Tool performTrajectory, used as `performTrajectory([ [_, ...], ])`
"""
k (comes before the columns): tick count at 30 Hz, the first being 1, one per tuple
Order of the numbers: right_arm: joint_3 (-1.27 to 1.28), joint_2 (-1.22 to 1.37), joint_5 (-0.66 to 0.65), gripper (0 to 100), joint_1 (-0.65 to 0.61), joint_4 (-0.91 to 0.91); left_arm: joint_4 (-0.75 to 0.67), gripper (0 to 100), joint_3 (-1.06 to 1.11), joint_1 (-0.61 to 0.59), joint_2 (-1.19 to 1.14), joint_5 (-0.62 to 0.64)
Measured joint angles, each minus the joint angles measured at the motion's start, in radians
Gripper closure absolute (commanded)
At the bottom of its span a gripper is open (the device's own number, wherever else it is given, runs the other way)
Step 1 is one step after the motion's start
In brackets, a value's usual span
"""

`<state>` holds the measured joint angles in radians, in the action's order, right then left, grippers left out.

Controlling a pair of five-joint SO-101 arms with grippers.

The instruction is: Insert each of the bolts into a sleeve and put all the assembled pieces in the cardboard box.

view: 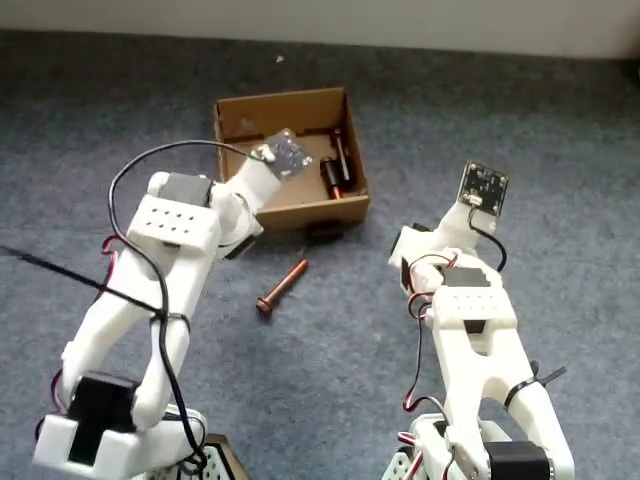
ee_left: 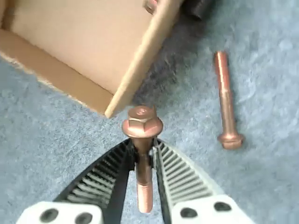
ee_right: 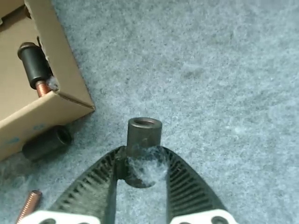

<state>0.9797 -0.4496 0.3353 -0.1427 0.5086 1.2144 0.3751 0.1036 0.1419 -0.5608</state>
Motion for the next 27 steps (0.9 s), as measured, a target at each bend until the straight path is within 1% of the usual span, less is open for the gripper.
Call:
performTrajectory([
  [6, 0.005, -0.029, 0.0, 99.3, -0.075, 0.0, -0.008, 99, 0.0, 0.028, 0.173, 0.336],
  [9, 0.04, -0.14, 0.0, 99.3, -0.098, 0.0, -0.035, 99, 0.017, 0.029, 0.25, 0.522],
  [11, 0.098, -0.226, 0.0, 99.3, -0.109, 0.0, -0.063, 99, 0.057, 0.037, 0.304, 0.657],
  [13, 0.149, -0.316, 0.0, 99.3, -0.121, 0.0, -0.107, 99, 0.115, 0.04, 0.367, 0.764],
  [15, 0.193, -0.402, 0.0, 99.3, -0.152, 0.0, -0.161, 99, 0.183, 0.046, 0.436, 0.813],
  [19, 0.261, -0.54, -0.005, 99.3, -0.213, 0.0, -0.27, 99, 0.322, 0.087, 0.592, 0.833],
  [23, 0.336, -0.663, -0.068, 99.3, -0.302, 0.0, -0.393, 99, 0.439, 0.084, 0.741, 0.884],
  [27, 0.433, -0.799, -0.095, 99.3, -0.376, -0.048, -0.473, 99, 0.514, 0.095, 0.813, 0.896],
])
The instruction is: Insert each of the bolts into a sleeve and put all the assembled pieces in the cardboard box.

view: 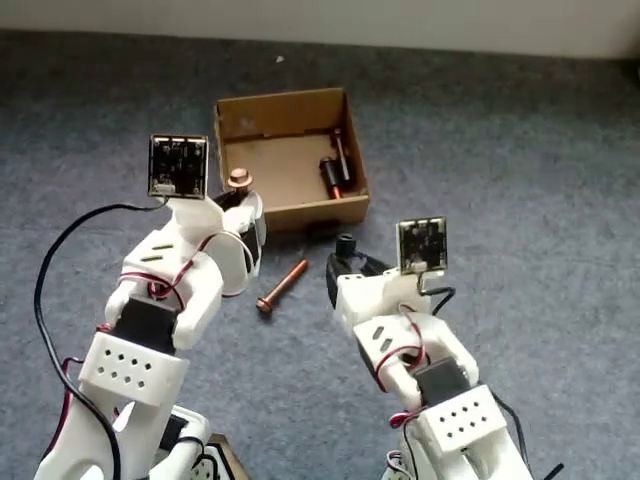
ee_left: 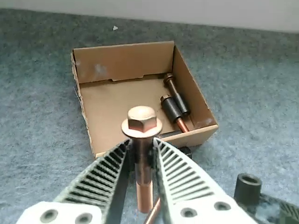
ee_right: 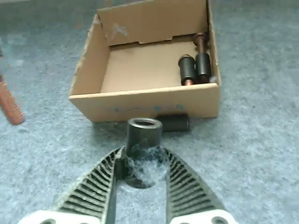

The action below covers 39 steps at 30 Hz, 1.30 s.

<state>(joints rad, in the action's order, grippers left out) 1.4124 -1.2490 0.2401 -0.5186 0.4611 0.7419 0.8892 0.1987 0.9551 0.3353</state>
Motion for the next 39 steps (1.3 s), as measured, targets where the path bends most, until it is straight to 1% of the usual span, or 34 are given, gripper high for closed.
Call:
performTrajectory([
  [2, 0.069, -0.071, -0.041, 99.3, -0.032, -0.051, -0.018, 99, 0.008, -0.002, 0.012, 0.006],
  [6, 0.249, -0.229, -0.203, 99.3, -0.14, -0.189, -0.028, 99, 0.008, 0.003, 0.02, 0.074],
  [8, 0.259, -0.328, -0.273, 99.3, -0.186, -0.256, -0.028, 99, 0.008, 0.006, 0.02, 0.086],
  [10, 0.264, -0.407, -0.307, 99.3, -0.213, -0.252, -0.028, 99, 0.008, 0.006, 0.02, 0.092],
  [16, 0.264, -0.523, -0.31, 99.3, -0.27, -0.13, -0.028, 99, 0.008, 0.063, 0.04, 0.097],
  [21, 0.264, -0.532, -0.31, 99.3, -0.285, -0.084, -0.028, 99, 0.028, 0.075, 0.192, 0.097],
  [25, 0.264, -0.532, -0.31, 99.3, -0.287, -0.08, -0.028, 99, 0.1, 0.077, 0.344, 0.097],
  [29, 0.264, -0.532, -0.31, 99.3, -0.287, -0.08, -0.026, 96, 0.133, 0.083, 0.462, 0.097],
  [30, 0.264, -0.532, -0.31, 99.3, -0.287, -0.08, -0.014, 96, 0.133, 0.101, 0.48, 0.095],
  [33, 0.264, -0.532, -0.31, 99.3, -0.287, -0.08, 0.031, 98, 0.133, 0.17, 0.505, 0.092],
  [35, 0.264, -0.535, -0.31, 99.3, -0.287, -0.078, 0.032, 98, 0.147, 0.207, 0.506, 0.072],
  [39, 0.264, -0.535, -0.31, 99.3, -0.287, -0.078, 0.035, 98, 0.173, 0.221, 0.519, 0.049],
])
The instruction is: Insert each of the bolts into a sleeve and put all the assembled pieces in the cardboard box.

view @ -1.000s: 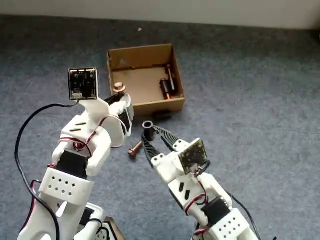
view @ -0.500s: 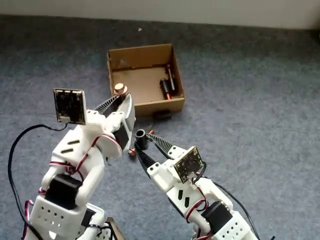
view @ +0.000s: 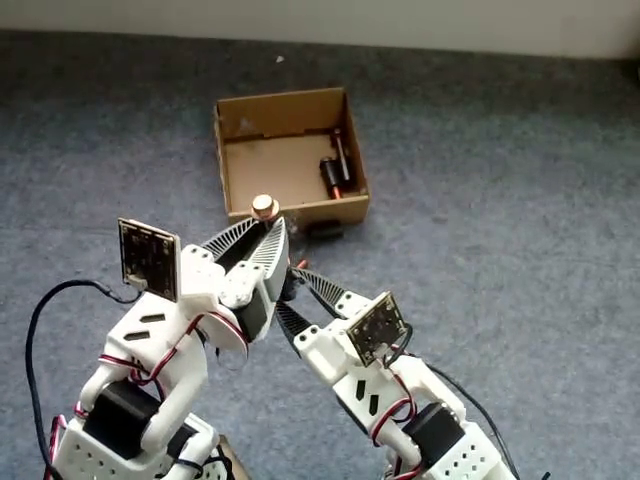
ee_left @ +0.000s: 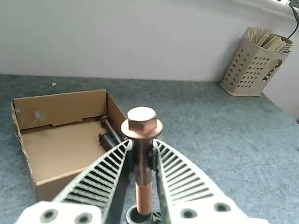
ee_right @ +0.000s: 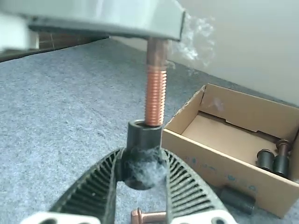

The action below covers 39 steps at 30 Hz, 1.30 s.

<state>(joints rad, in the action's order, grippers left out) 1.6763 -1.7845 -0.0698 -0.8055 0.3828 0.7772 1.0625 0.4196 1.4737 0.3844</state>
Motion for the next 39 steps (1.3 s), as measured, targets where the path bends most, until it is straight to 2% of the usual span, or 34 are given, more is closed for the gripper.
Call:
performTrajectory([
  [17, 0.0, -0.009, -0.002, 99.3, 0.003, 0.0, 0.092, 97, 0.006, 0.009, 0.0, -0.044],
  [19, 0.0, -0.009, -0.002, 99.3, 0.003, 0.0, 0.092, 94, 0.006, 0.009, 0.0, -0.044],
  [23, 0.0, -0.009, -0.002, 99.3, 0.005, 0.002, 0.103, 78, 0.028, 0.009, 0.005, -0.063],
  [27, 0.0, -0.012, 0.0, 99.3, 0.006, 0.0, 0.173, 77, 0.032, 0.005, 0.005, -0.071],
  [33, 0.0, -0.011, -0.002, 99.3, 0.006, 0.002, 0.196, 79, -0.006, -0.089, 0.008, -0.071],
  [39, 0.0, -0.011, -0.002, 99.3, 0.1, 0.0, 0.232, 79, -0.072, -0.219, 0.009, -0.072],
])
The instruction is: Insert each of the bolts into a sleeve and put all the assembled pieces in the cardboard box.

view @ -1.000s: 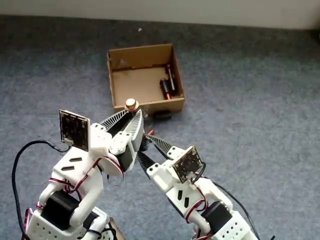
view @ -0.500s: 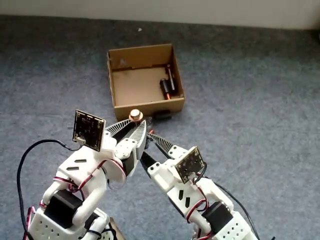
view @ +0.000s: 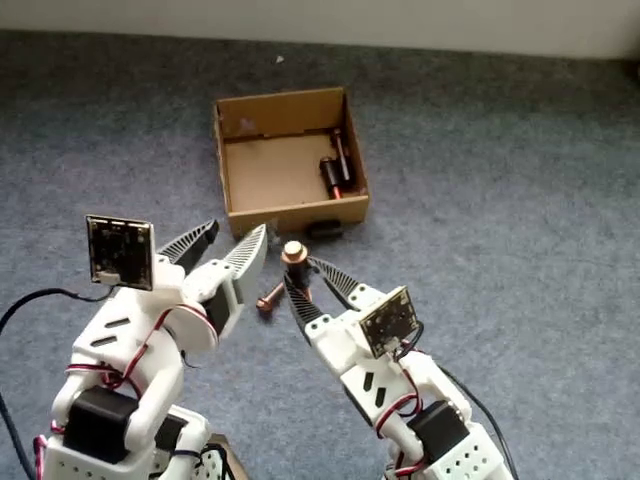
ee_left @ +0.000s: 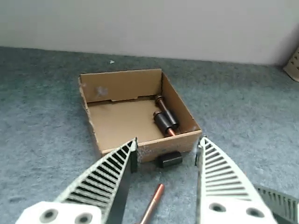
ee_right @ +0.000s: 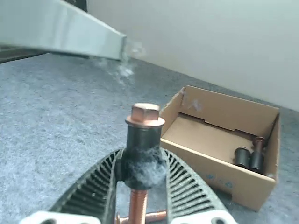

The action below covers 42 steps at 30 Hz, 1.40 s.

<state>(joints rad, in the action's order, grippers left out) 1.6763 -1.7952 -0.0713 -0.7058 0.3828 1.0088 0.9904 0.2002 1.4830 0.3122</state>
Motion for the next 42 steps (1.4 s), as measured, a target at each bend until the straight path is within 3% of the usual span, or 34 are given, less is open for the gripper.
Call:
performTrajectory([
  [4, 0.0, 0.0, 0.005, 99.4, 0.078, 0.0, 0.089, 81, -0.011, -0.094, 0.009, -0.002],
  [9, -0.006, 0.0, 0.057, 99.4, 0.132, 0.0, 0.163, 100, 0.009, -0.198, 0.009, -0.011],
  [16, -0.133, 0.143, 0.068, 99.4, 0.146, -0.002, 0.166, 99, 0.178, -0.311, -0.002, -0.195],
  [21, -0.321, 0.483, 0.068, 99.4, 0.173, -0.137, 0.12, 99, 0.334, -0.364, -0.002, -0.203],
  [27, -0.594, 1.017, 0.068, 99.4, 0.239, -0.367, -0.048, 99, 0.508, -0.382, -0.002, -0.227],
  [33, -0.881, 1.536, 0.068, 99.4, 0.282, -0.525, -0.103, 99, 0.528, -0.381, -0.003, -0.27],
  [38, -1.097, 1.858, 0.068, 98.6, 0.284, -0.548, -0.106, 99, 0.529, -0.381, -0.003, -0.275],
  [42, -1.22, 2.001, 0.068, 84.8, 0.295, -0.531, -0.106, 99, 0.529, -0.381, -0.003, -0.276],
])
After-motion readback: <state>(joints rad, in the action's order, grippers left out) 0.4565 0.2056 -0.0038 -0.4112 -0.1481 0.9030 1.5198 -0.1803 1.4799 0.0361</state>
